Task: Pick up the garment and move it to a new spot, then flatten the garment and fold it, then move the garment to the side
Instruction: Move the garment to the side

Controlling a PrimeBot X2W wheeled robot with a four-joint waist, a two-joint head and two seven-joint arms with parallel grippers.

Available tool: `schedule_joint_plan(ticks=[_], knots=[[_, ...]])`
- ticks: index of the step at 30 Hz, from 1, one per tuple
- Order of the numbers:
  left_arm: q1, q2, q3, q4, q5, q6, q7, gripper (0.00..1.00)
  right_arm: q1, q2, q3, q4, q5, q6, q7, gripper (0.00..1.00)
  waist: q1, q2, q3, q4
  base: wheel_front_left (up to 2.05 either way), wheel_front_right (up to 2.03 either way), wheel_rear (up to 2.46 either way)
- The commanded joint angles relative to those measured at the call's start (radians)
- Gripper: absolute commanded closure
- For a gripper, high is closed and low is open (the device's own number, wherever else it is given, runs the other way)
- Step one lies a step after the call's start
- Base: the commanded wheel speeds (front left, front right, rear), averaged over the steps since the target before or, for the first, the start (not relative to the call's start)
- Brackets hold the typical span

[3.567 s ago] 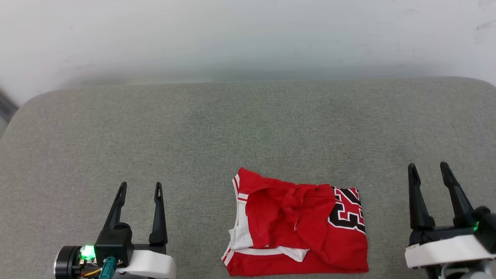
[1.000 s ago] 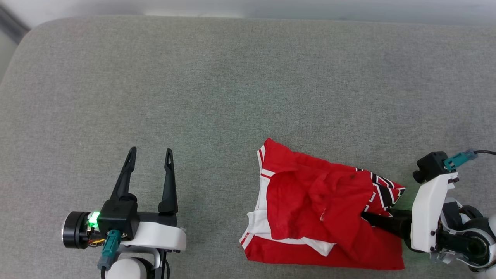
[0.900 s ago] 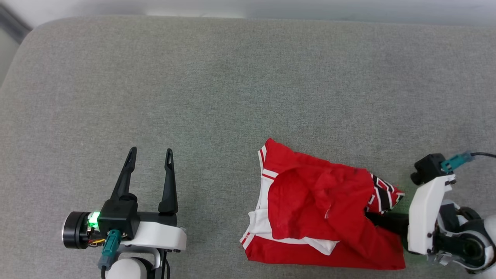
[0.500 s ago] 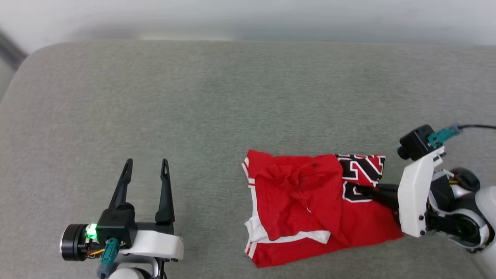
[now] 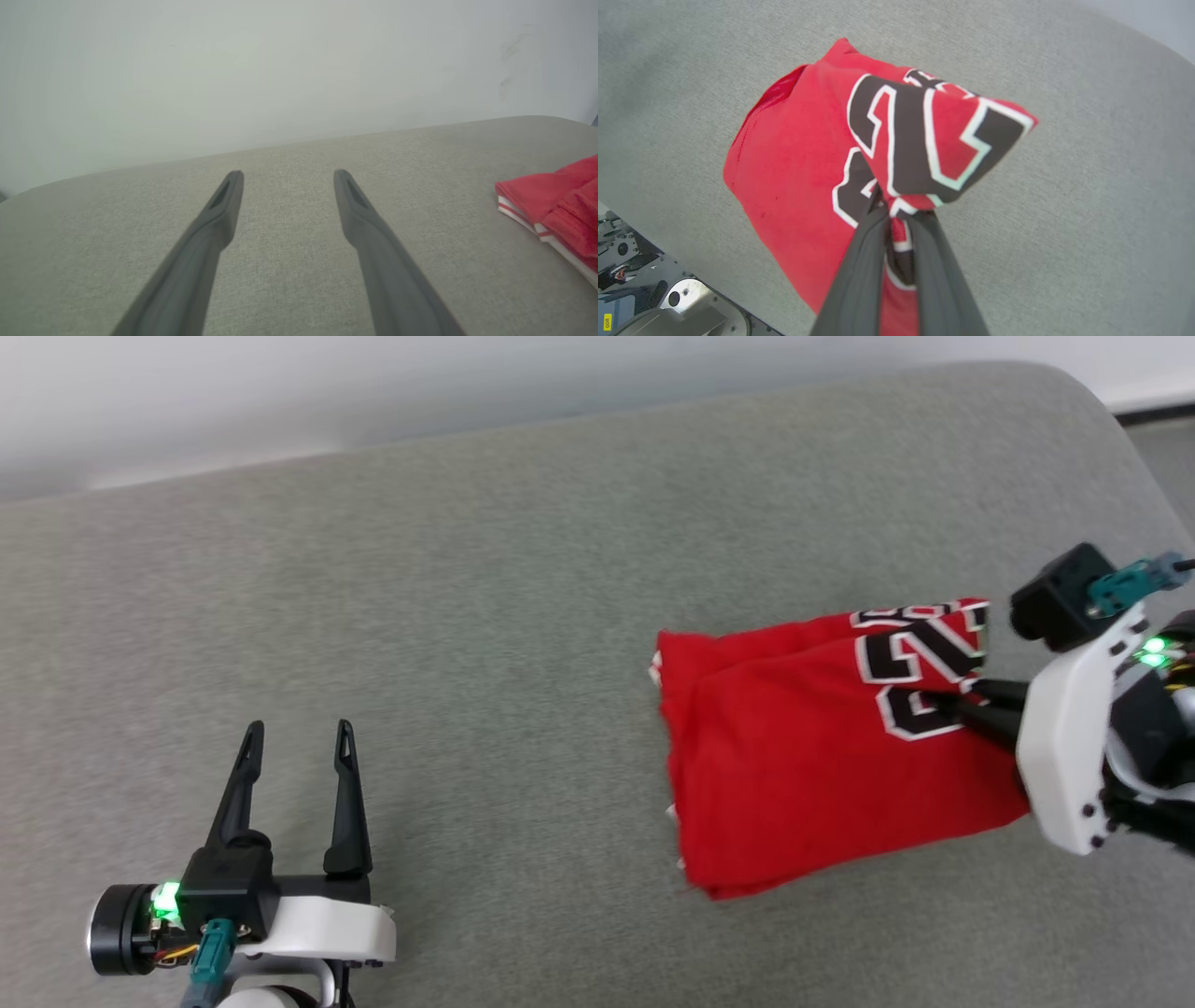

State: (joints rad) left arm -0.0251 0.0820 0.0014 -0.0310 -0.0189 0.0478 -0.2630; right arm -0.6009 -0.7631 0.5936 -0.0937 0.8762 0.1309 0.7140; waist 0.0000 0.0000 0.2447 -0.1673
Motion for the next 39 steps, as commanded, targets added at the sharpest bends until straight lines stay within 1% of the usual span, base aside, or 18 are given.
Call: schedule_joint_plan(ticks=[1, 4, 8, 12, 16, 19, 25, 30, 32, 33, 34, 39], knots=[[-0.007, 0.003, 0.005, -0.007, 0.008, 0.0, -0.002, 0.0, -0.025, -0.02, -0.003, 0.009, -0.024, 0.0, -0.014, 1.0, 0.0, 0.0, 0.046, -0.058, 0.0, 0.0, 0.0], [-0.013, 0.017, 0.017, -0.019, 0.011, -0.003, -0.002, 0.0, -0.033, -0.05, -0.023, 0.048, -0.042, -0.001, -0.047, 1.0, 0.0, 0.0, 0.083, -0.089, 0.0, 0.0, 0.0], [-0.029, 0.035, 0.019, -0.037, 0.017, -0.015, -0.002, 0.0, -0.065, -0.117, -0.044, 0.132, -0.11, -0.001, -0.088, 1.0, 0.0, 0.0, 0.137, -0.107, 0.0, 0.0, 0.0], [-0.052, 0.055, 0.02, -0.051, 0.023, -0.02, -0.002, 0.0, -0.111, -0.165, -0.059, 0.242, -0.167, -0.001, -0.127, 1.0, 0.0, 0.0, 0.194, -0.109, 0.0, 0.0, 0.0], [-0.086, 0.067, 0.016, -0.061, 0.024, -0.027, -0.002, 0.0, -0.167, -0.195, -0.069, 0.352, -0.221, -0.001, -0.161, 1.0, 0.0, 0.0, 0.248, -0.102, 0.0, 0.0, 0.0], [-0.109, 0.075, 0.013, -0.069, 0.022, -0.029, -0.002, 0.0, -0.213, -0.191, -0.094, 0.44, -0.245, -0.001, -0.179, 1.0, 0.0, 0.0, 0.284, -0.094, 0.0, 0.0, 0.0], [-0.138, 0.086, 0.008, -0.079, 0.02, -0.031, -0.002, 0.0, -0.291, -0.141, -0.142, 0.597, -0.294, -0.001, -0.223, 1.0, 0.0, 0.0, 0.336, -0.081, 0.0, 0.0, 0.0], [-0.142, 0.092, 0.009, -0.077, 0.018, -0.031, -0.001, 0.0, -0.322, -0.097, -0.145, 0.703, -0.35, -0.001, -0.243, 1.0, 0.0, 0.0, 0.343, -0.074, 0.0, 0.0, 0.0], [-0.14, 0.092, 0.009, -0.074, 0.017, -0.029, -0.001, 0.0, -0.328, -0.081, -0.152, 0.735, -0.349, -0.001, -0.251, 1.0, 0.0, 0.0, 0.336, -0.073, 0.0, 0.0, 0.0], [-0.137, 0.09, 0.009, -0.072, 0.016, -0.029, -0.001, 0.0, -0.335, -0.072, -0.164, 0.752, -0.352, -0.001, -0.263, 0.98, 0.0, 0.0, 0.33, -0.072, 0.0, 0.0, 0.0], [-0.136, 0.088, 0.008, -0.072, 0.014, -0.027, -0.001, 0.0, -0.337, -0.066, -0.168, 0.767, -0.365, -0.001, -0.272, 0.0, 0.0, 0.0, 0.324, -0.071, 0.0, 0.0, 0.0], [-0.124, 0.069, -0.003, -0.061, 0.008, -0.025, -0.002, 0.0, -0.354, -0.058, -0.201, 0.816, -0.431, -0.001, -0.338, 0.0, 0.0, 0.0, 0.257, -0.053, 0.0, 0.0, 0.0]])
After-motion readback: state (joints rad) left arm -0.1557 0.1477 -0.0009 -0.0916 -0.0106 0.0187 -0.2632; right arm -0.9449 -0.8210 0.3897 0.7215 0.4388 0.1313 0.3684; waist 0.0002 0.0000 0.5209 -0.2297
